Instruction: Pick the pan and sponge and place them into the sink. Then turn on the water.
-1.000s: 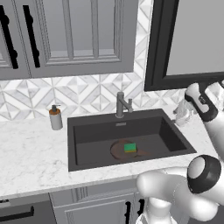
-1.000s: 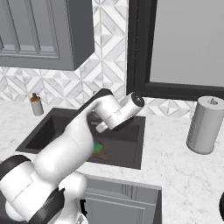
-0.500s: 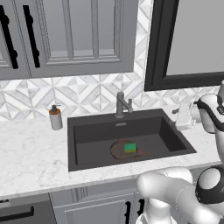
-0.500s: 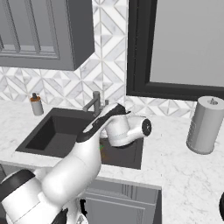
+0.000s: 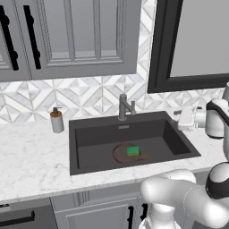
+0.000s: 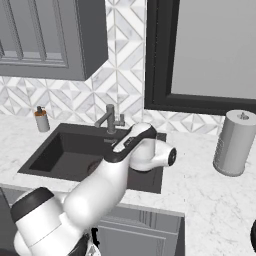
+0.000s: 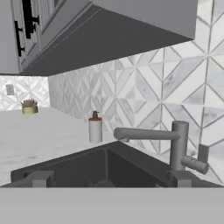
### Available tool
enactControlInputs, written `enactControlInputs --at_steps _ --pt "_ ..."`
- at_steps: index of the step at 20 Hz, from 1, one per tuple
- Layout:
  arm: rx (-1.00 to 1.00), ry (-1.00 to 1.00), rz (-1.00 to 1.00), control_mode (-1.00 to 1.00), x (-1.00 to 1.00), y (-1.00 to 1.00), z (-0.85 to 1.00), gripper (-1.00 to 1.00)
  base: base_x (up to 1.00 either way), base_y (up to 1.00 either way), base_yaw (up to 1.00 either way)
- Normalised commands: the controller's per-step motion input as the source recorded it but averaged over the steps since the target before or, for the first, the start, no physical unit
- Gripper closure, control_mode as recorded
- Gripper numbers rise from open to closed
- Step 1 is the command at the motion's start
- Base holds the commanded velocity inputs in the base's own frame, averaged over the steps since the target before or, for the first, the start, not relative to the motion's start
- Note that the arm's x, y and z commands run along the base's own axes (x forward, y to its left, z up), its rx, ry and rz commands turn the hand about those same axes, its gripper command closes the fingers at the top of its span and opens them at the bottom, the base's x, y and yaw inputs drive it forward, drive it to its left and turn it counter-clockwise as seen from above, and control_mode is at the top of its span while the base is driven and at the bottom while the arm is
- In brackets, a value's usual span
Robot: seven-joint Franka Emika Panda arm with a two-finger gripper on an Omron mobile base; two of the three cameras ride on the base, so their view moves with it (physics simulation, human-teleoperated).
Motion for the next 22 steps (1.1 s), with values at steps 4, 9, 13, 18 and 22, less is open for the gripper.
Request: enactControlInputs --at_steps 4,9,13,18,22 --pt "0.03 -0.09 -0.01 -1.0 0.22 0.02 0.01 -1.0 0.0 0.0 0.0" --pt "-0.02 -0.01 -0.16 -1.0 0.5 0.17 -0.03 -1.0 0.0 0.0 0.0" --pt "0.03 -0.02 -0.04 -1.0 0.53 0.01 0.0 -1.0 0.0 0.0 0.0" --pt "0.09 -0.01 0.0 -1.0 0.33 0.01 0.0 -1.0 0.0 0.0 0.0" --pt "0.0 -0.09 0.0 -1.0 0.05 0.07 -0.06 -1.0 0.0 0.0 0.0"
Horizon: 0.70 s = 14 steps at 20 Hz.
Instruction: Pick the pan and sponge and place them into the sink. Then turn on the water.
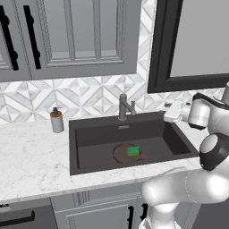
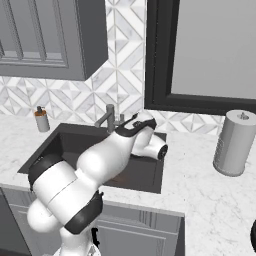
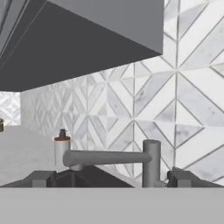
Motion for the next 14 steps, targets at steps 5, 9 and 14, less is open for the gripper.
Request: enactControlInputs --at_steps 5,9,14 --pt "0.0 -0.14 0.0 -1.0 0.01 0.07 -0.02 -1.0 0.0 0.0 0.0" --pt "0.0 -0.14 0.0 -1.0 0.0 0.35 -0.05 -1.0 0.0 0.0 0.0" --pt "-0.01 -0.08 0.0 -1.0 0.01 0.26 -0.05 -1.0 0.0 0.0 0.0"
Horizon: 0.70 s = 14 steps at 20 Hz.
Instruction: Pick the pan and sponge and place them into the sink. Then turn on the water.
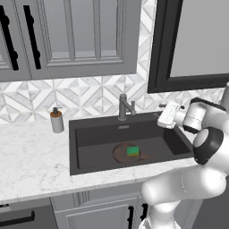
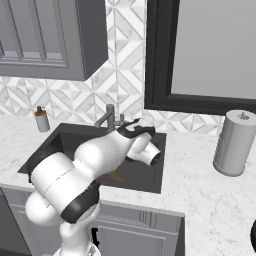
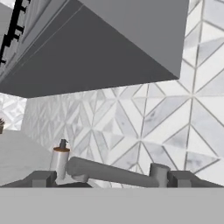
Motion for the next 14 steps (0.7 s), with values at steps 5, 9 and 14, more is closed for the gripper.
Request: enactControlInputs --at_steps 5,9,14 --pt "-0.03 -0.02 0.0 -1.0 0.1 0.05 -0.03 -1.0 0.0 0.0 0.0" --pt "-0.07 0.0 0.0 -1.0 0.14 0.01 0.0 -1.0 0.0 0.0 0.0" --pt "-0.06 0.0 0.0 -1.0 0.16 0.1 -0.1 -1.0 0.0 0.0 0.0"
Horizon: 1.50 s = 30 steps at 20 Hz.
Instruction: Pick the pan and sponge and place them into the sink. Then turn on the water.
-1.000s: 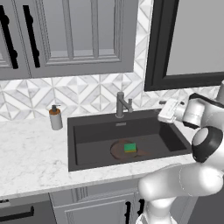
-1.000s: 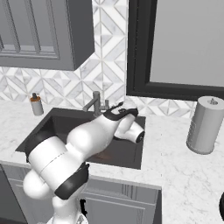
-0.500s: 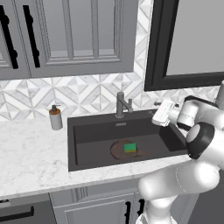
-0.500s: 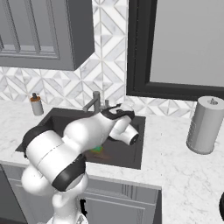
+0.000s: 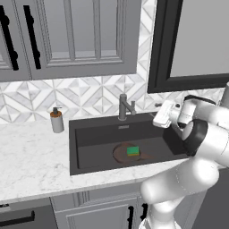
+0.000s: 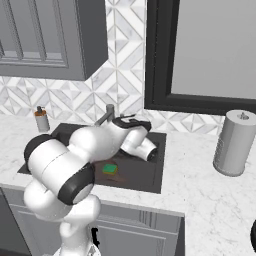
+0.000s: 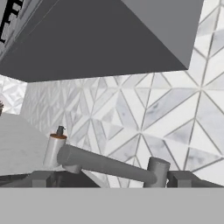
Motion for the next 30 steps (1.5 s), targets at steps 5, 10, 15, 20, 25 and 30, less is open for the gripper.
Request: enactControlInputs --at_steps 5,10,15,20,25,30 --pt "-0.02 0.0 0.0 -1.0 0.27 0.01 -0.11 -1.0 0.0 0.0 0.0" --pt "0.0 0.0 0.0 -1.0 0.4 0.12 -0.02 -1.0 0.0 0.0 0.0" --pt "0.0 0.0 -0.01 -1.0 0.34 0.02 -0.11 -1.0 0.0 0.0 0.0" --pt "0.0 0.0 0.0 -1.0 0.15 0.0 -0.18 -1.0 0.0 0.0 0.0" --pt "0.0 0.0 0.0 -1.0 0.1 0.0 -0.04 -1.0 0.0 0.0 0.0" --pt "0.0 0.0 0.0 -1.0 0.07 0.0 0.0 -1.0 0.0 0.0 0.0"
